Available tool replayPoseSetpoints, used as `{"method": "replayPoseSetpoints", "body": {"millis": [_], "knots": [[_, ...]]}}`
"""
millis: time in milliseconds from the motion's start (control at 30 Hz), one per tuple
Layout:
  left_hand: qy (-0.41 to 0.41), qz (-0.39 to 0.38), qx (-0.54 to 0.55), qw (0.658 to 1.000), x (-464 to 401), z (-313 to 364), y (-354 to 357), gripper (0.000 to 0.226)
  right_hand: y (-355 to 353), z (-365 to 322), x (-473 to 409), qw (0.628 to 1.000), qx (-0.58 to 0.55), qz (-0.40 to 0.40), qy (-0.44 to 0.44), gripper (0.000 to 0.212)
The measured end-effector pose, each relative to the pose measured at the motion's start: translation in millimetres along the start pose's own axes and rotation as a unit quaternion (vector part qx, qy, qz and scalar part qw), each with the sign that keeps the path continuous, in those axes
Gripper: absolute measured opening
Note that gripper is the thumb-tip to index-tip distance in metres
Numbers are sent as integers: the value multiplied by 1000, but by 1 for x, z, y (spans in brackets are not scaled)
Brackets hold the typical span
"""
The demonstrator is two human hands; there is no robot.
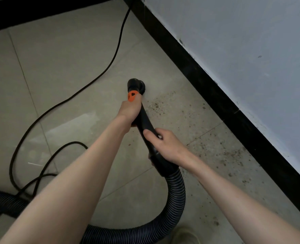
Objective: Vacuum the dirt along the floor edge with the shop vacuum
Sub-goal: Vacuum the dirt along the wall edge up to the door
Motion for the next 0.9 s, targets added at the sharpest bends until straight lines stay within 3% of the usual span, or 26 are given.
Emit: {"method": "replayPoseSetpoints", "body": {"millis": [100, 267, 367, 500, 633, 900], "knots": [[-21, 30, 3, 999, 24, -25, -14, 45, 20, 17, 18, 995, 98, 0, -14, 31], [-33, 70, -7, 997, 51, -46, -56, 49, 58, 14, 38, 978, 189, -82, -24, 29], [-29, 106, -29, 993, 74, -55, -82, 43, 84, 14, 50, 975, 165, -150, -2, 24], [-47, 151, 20, 987, 109, -83, -101, 29, 110, 26, 65, 971, 108, -212, 36, 19], [-56, 161, 43, 985, 124, -97, -94, 29, 107, 26, 76, 966, 166, -196, 8, 33], [-55, 115, 52, 990, 118, -91, -59, 37, 84, 38, 79, 977, 159, -139, 36, 35]]}}
Point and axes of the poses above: each hand's wrist, its own x-axis away from the middle knuckle, its own y-axis out of the palm, z = x × y, the point moved 6 cm from there along -x, towards the middle knuckle, and after that the axes turned 14 degrees about y, right-handed, at the moved point
